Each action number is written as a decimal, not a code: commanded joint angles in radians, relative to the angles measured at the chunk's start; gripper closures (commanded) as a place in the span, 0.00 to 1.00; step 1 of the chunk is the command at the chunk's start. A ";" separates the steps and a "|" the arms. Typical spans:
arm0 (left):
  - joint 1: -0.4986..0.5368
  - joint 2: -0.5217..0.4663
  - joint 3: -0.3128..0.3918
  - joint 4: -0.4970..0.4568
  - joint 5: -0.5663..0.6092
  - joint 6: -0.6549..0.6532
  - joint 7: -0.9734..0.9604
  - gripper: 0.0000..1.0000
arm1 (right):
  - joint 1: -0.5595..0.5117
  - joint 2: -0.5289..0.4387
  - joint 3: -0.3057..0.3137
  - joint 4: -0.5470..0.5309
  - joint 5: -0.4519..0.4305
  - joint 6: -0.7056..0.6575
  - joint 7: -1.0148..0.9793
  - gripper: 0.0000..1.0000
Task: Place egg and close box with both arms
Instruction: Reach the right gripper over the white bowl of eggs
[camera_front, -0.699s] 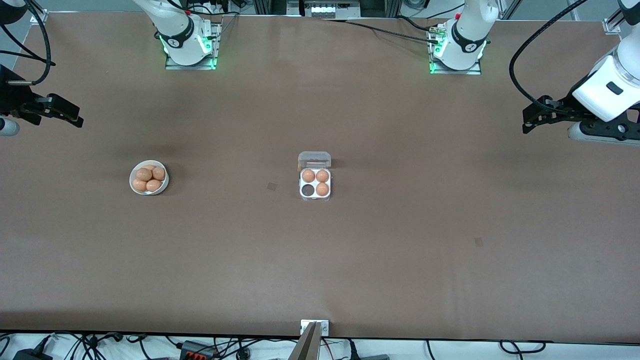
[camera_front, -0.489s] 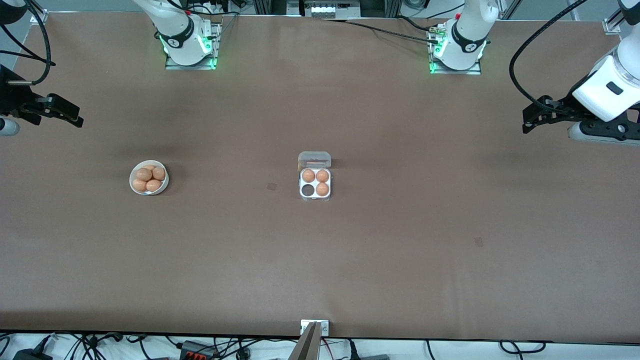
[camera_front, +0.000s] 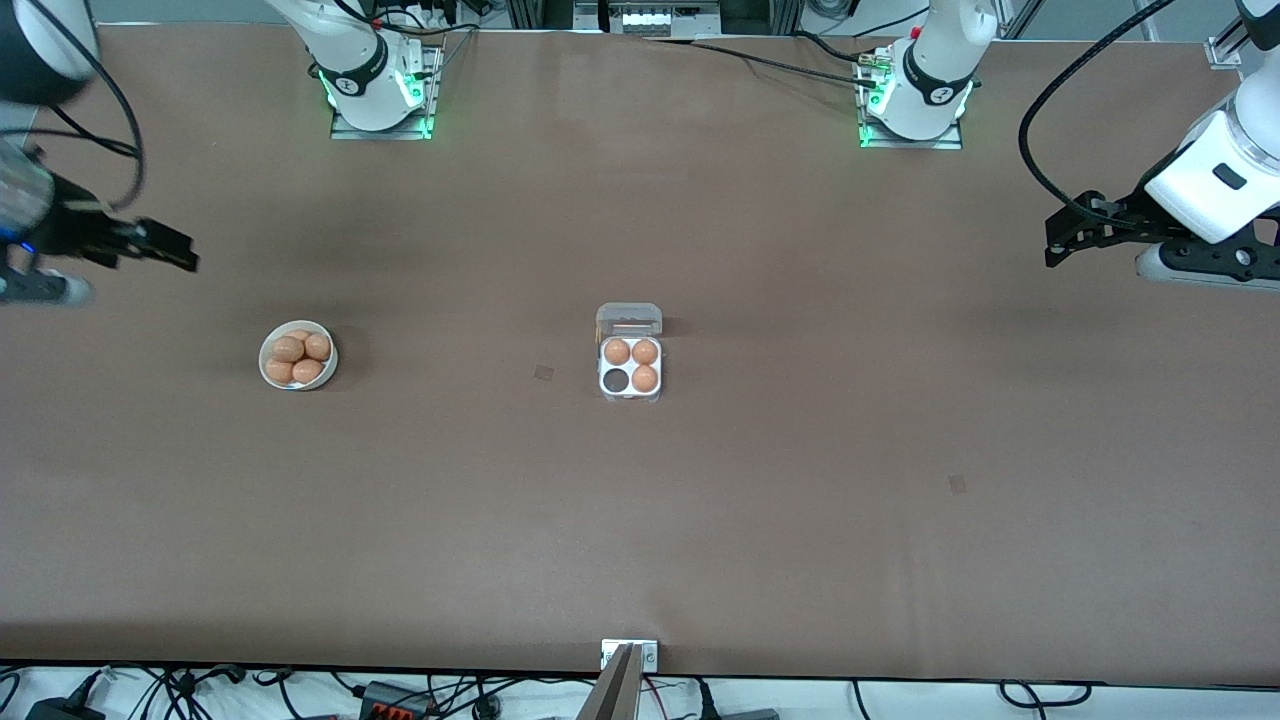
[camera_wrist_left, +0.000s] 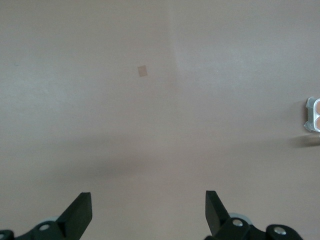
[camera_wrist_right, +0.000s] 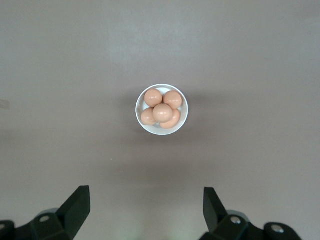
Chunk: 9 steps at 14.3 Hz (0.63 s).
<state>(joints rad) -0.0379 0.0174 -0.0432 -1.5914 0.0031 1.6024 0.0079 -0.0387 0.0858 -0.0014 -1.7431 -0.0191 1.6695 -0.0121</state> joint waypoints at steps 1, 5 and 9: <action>-0.007 0.015 -0.001 0.030 -0.005 -0.029 0.009 0.00 | 0.009 0.104 0.003 0.008 -0.027 0.044 0.000 0.00; -0.019 0.035 -0.014 0.025 -0.002 -0.082 0.021 0.00 | 0.006 0.241 0.004 0.008 -0.039 0.151 -0.006 0.00; -0.042 0.122 -0.012 0.067 -0.006 -0.208 0.015 0.00 | 0.005 0.340 0.003 0.010 -0.032 0.167 -0.005 0.00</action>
<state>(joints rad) -0.0755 0.0883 -0.0572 -1.5873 0.0031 1.4459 0.0079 -0.0318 0.3844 -0.0010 -1.7452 -0.0427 1.8304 -0.0127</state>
